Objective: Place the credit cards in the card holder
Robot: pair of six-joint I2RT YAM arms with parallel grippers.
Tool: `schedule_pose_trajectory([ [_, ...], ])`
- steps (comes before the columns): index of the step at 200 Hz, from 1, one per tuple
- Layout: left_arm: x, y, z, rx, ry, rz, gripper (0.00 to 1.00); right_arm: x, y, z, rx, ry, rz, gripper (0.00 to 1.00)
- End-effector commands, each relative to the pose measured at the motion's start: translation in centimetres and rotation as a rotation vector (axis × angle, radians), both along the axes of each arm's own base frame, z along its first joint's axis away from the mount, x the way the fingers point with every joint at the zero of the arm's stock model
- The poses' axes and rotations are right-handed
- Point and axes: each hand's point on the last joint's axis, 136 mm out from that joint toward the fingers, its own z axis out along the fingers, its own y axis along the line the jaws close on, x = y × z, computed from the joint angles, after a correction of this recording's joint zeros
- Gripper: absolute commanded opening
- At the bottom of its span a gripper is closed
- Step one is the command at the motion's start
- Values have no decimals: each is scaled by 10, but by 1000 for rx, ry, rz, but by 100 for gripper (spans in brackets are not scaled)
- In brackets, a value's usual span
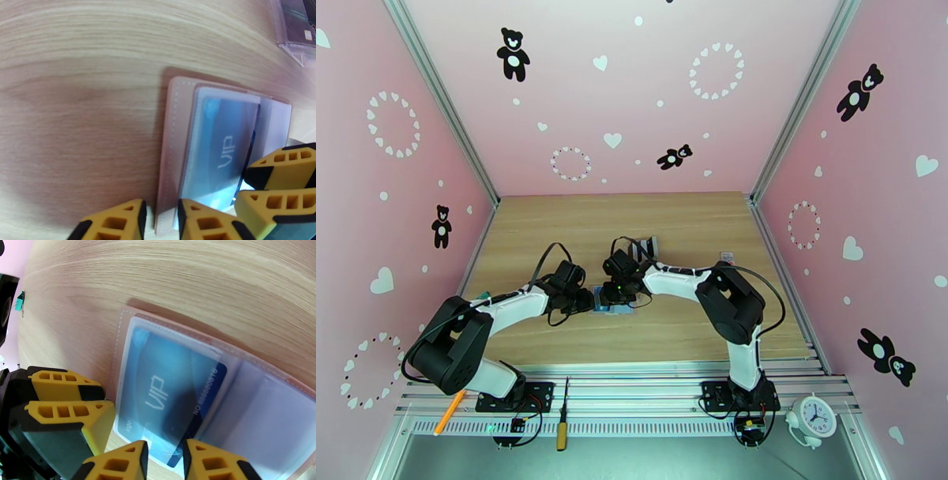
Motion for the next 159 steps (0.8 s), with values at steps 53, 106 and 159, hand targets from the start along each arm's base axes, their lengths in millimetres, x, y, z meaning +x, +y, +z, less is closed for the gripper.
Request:
schedule_pose_trajectory([
  [53, 4, 7, 3, 40, -5, -6, 30, 1, 8, 26, 48, -34, 6, 30],
  [106, 10, 11, 22, 57, -41, -9, 32, 4, 4, 47, 64, -75, 1, 32],
  [159, 11, 6, 34, 18, -64, -16, 35, 8, -5, 53, 56, -96, -6, 33],
])
